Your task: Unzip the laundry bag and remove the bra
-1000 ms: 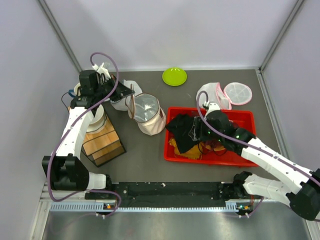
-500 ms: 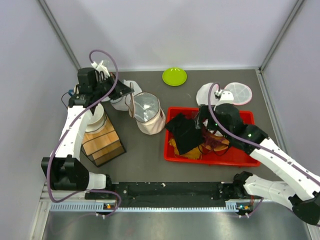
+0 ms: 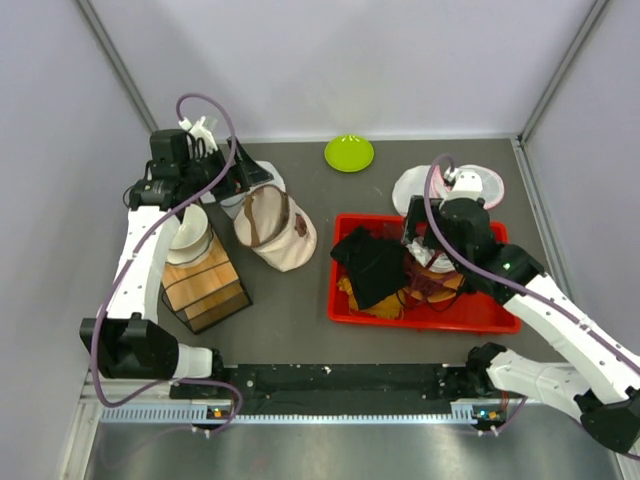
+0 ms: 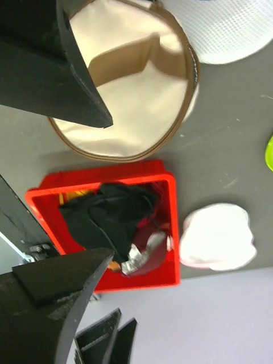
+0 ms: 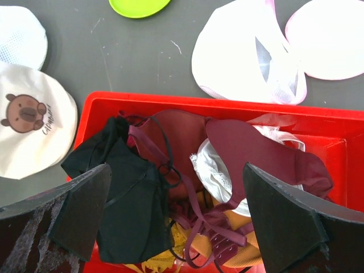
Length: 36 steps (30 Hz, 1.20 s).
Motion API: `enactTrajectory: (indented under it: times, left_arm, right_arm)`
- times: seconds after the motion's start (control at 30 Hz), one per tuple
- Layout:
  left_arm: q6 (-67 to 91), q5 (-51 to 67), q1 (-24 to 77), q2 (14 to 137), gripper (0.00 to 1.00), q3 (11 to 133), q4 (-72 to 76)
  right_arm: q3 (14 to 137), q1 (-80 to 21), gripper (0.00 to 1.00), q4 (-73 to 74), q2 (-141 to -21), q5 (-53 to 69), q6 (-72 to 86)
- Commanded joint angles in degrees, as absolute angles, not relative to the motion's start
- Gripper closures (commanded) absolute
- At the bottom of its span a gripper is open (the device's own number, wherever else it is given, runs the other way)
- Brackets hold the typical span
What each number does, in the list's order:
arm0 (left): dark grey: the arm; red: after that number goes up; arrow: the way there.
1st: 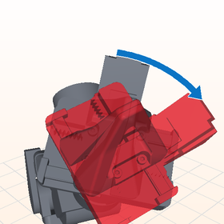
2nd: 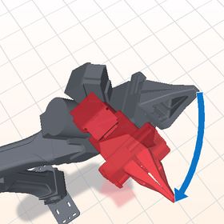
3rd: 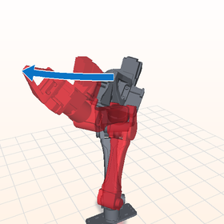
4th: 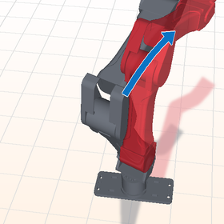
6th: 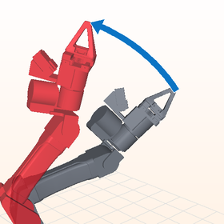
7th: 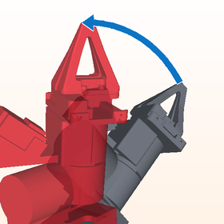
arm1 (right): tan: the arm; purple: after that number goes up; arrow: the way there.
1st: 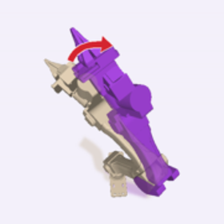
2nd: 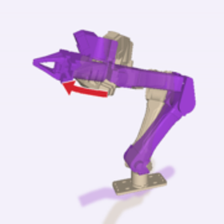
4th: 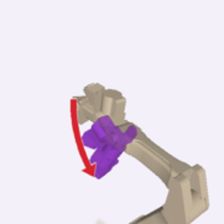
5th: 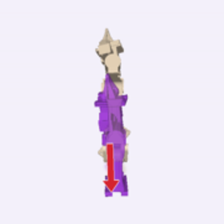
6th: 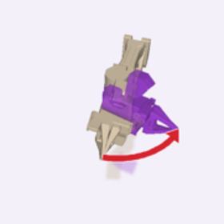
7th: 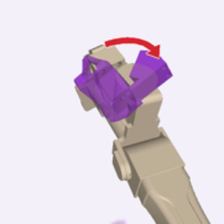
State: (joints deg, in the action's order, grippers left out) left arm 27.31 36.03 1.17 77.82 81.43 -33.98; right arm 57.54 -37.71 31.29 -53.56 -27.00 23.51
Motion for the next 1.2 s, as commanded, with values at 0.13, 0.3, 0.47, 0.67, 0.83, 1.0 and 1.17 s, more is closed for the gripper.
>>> enactTrajectory:
  times: [0.13,0.3,0.47,0.67,0.83,1.0,1.17]
  left_arm:
    - [19.17,27.70,5.27,76.12,0.02,88.40,-41.13]
    - [17.75,26.28,5.62,72.69,0.02,90.00,-41.23]
    - [17.05,27.16,5.62,68.83,0.02,88.33,-37.97]
    - [17.49,24.52,5.62,65.66,0.01,86.31,-35.95]
    - [17.75,24.79,5.62,65.22,0.01,85.96,-36.04]
    - [18.72,25.05,5.62,65.56,0.01,85.26,-34.98]
    - [19.16,25.49,5.62,65.92,0.01,84.99,-34.63]
  right_arm:
    - [61.52,-35.51,0.01,30.06,-56.95,-22.51,23.90]
    - [63.45,-31.56,0.01,30.76,-59.06,-16.97,24.52]
    - [65.04,-31.55,0.01,31.99,-61.69,-17.31,25.22]
    - [64.86,-31.55,0.01,32.69,-62.05,-17.84,25.49]
    - [64.07,-31.55,0.01,33.05,-61.00,-18.98,24.96]
    - [64.34,-31.55,0.01,33.05,-61.00,-19.69,25.92]
    - [64.60,-31.55,0.01,33.05,-60.47,-20.30,26.10]
